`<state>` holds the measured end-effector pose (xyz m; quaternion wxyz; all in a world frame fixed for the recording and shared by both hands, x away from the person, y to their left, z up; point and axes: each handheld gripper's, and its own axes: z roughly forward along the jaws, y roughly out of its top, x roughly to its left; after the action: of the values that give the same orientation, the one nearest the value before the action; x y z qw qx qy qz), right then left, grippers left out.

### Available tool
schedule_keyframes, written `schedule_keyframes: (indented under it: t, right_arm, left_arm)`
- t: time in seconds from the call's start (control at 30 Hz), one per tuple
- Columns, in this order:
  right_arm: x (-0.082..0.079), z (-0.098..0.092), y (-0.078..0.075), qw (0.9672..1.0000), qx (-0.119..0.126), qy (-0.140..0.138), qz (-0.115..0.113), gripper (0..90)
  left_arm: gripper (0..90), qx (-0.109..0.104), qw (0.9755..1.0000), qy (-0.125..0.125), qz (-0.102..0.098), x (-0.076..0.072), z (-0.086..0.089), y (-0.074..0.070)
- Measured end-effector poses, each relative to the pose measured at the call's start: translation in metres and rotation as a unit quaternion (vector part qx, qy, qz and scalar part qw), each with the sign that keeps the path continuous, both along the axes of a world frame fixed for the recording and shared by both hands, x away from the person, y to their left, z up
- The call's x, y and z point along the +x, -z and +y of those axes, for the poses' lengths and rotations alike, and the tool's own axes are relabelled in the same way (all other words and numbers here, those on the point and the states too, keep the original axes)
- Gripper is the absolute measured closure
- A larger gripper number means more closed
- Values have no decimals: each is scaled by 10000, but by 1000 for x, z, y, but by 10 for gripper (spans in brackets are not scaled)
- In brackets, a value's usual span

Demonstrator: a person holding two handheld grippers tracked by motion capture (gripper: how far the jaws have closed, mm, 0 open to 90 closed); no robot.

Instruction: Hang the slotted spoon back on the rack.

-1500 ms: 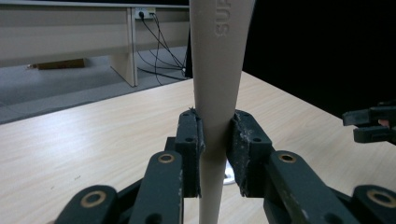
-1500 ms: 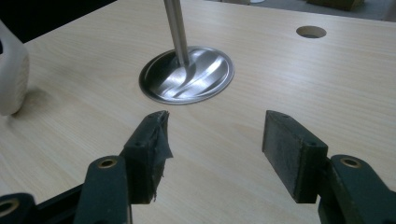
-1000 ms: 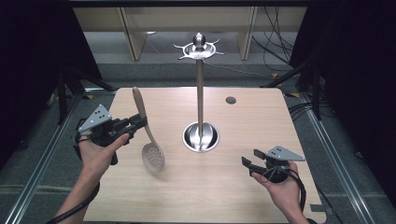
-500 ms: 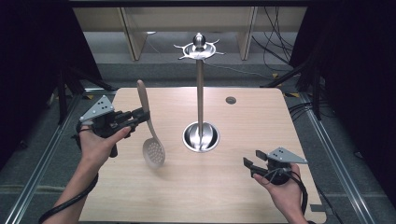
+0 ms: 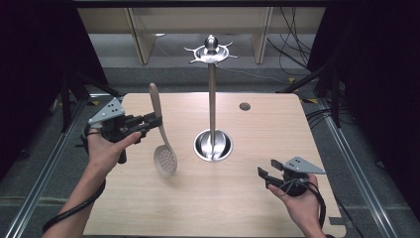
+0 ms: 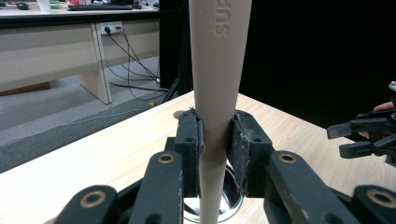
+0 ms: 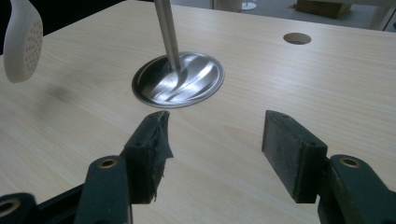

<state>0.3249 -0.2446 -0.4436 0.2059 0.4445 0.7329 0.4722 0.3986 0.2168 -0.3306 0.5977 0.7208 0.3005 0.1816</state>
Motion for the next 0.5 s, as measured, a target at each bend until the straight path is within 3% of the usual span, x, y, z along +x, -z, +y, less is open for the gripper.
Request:
schedule_keyframes:
  t: [0.5]
  right_arm:
    - [1,0,0,10000,-26,20,-47,416]
  left_arm:
    - [731,102,9998,155,29,9,-4,-7]
